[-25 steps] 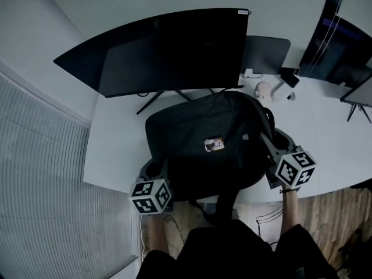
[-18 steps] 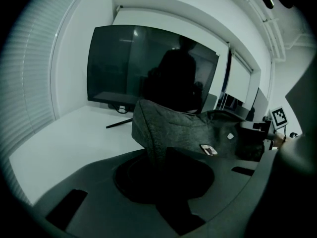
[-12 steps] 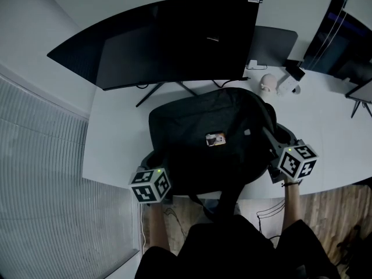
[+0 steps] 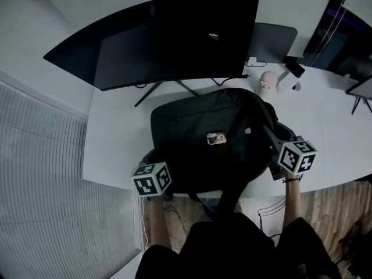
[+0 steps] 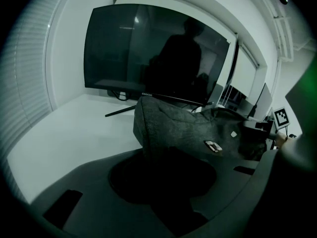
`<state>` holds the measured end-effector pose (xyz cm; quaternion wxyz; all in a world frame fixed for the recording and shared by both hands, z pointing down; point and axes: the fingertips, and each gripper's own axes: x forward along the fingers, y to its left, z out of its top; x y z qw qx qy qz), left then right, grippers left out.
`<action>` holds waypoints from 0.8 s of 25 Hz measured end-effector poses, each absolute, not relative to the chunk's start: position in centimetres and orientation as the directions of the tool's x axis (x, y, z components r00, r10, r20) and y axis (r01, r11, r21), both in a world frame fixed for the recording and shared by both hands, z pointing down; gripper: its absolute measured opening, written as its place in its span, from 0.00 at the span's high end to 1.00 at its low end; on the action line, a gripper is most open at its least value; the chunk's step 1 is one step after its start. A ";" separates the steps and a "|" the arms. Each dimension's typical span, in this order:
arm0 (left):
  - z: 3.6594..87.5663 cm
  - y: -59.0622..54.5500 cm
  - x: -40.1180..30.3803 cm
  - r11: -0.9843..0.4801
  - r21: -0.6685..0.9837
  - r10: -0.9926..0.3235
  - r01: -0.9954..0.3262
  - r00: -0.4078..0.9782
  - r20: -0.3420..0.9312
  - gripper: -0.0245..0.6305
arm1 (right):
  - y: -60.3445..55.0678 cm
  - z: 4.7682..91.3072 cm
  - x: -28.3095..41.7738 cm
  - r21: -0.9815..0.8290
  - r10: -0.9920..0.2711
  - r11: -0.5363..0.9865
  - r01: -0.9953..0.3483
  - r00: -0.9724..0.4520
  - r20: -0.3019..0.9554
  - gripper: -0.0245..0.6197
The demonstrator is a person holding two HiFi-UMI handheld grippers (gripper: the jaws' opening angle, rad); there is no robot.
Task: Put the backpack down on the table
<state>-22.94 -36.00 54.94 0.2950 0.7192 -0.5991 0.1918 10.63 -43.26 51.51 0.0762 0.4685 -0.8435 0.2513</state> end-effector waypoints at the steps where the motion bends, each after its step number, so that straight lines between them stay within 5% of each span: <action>1: 55.2 -36.1 -23.0 -0.105 0.192 -0.743 -0.976 0.205 0.637 0.80 | -43.3 51.8 10.7 -0.352 -0.752 0.429 -0.832 -0.545 0.371 0.76; 20: 57.7 -37.0 -24.0 -0.031 0.199 -0.690 -0.979 0.166 0.704 0.65 | -43.7 54.9 12.1 -0.336 -0.748 0.319 -0.886 -0.453 0.485 0.69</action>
